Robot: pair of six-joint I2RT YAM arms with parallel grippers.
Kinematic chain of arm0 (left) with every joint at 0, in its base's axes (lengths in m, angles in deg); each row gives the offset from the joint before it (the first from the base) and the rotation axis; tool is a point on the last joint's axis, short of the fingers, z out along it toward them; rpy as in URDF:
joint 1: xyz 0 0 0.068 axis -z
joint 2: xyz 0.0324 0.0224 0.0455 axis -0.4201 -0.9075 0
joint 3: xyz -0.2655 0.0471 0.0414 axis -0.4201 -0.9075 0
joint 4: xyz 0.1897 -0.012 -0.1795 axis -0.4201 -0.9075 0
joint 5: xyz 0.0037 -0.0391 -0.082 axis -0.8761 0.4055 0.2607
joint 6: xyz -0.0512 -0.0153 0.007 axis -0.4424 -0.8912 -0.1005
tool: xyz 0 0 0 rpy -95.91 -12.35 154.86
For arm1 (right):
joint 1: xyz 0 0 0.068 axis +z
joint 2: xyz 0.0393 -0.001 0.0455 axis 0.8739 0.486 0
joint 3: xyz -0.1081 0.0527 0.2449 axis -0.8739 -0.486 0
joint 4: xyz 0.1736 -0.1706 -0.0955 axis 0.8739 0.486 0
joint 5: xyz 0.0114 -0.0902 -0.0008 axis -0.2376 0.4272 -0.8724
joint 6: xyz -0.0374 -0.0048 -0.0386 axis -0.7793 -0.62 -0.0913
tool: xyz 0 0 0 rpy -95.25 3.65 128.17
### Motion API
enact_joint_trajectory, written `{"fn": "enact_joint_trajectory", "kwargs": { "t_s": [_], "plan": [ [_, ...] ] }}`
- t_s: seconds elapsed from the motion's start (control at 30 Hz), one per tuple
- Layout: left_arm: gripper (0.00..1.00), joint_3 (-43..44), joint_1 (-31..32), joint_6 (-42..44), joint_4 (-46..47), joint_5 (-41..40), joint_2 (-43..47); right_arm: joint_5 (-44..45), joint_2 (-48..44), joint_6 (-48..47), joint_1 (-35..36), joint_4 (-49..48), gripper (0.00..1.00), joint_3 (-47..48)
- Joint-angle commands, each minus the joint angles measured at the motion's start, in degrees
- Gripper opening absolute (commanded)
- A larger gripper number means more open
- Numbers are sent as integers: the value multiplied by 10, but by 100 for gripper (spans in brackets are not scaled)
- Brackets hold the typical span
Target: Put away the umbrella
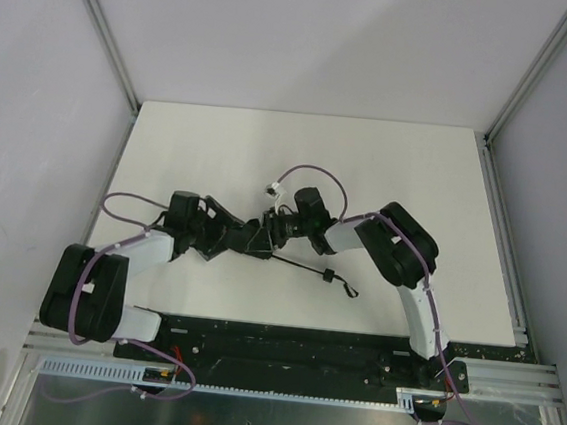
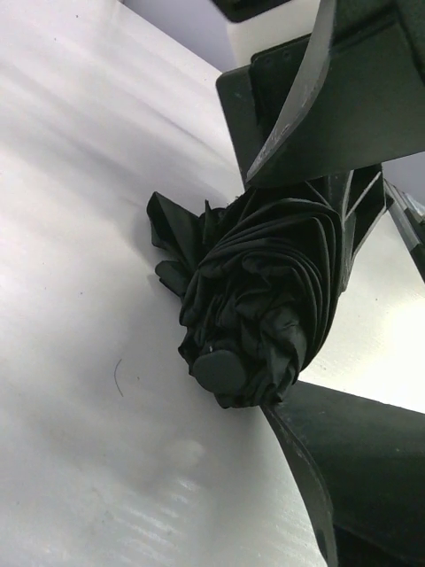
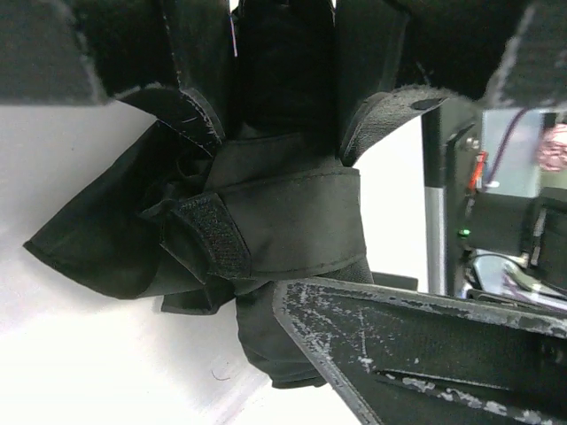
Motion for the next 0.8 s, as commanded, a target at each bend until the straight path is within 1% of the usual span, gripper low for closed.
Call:
{"fn": "enact_joint_trajectory", "kwargs": {
  "t_s": [0.0,0.13,0.3,0.4,0.5,0.57,0.63,0.77],
  "plan": [
    [92,-19,11,16,-5,-30,-31,-87,67,80,-1,45,0,-38],
    [89,-35,23,6,-4,-38,-32,-110,88,153,-6,-13,0,-38],
    [89,-49,29,-10,8,-46,-29,-117,109,263,-10,-74,0,-39],
    [87,-55,30,-19,31,-48,-35,-124,120,353,-10,-168,0,-47],
    [81,-54,29,-25,50,-48,-47,-127,139,451,-10,-276,0,-49],
    [73,-54,27,-27,56,-46,-56,-125,150,500,-10,-324,0,-49],
    [62,-55,26,-23,65,-51,-64,-122,152,518,-9,-342,0,-49],
    [31,-58,24,-5,79,-56,-78,-115,145,507,-8,-325,0,-52]
  ]
}}
